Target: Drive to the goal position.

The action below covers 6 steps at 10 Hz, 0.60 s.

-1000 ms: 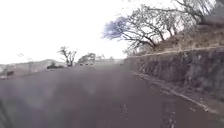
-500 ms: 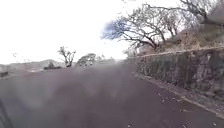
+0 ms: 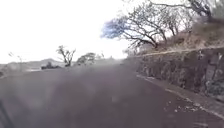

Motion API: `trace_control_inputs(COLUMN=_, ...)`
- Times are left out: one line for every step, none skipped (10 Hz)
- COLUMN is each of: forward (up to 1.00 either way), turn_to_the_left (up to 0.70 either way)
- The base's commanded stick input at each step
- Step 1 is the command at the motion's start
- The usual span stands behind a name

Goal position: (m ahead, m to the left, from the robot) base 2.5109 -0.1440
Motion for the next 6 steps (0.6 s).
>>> trace_control_inputs(forward=0.7, turn_to_the_left=0.0)
trace_control_inputs(forward=0.7, turn_to_the_left=0.0)
trace_control_inputs(forward=0.7, turn_to_the_left=0.0)
trace_control_inputs(forward=0.7, turn_to_the_left=0.02)
trace_control_inputs(forward=0.7, turn_to_the_left=0.03)
trace_control_inputs(forward=0.7, turn_to_the_left=0.04)
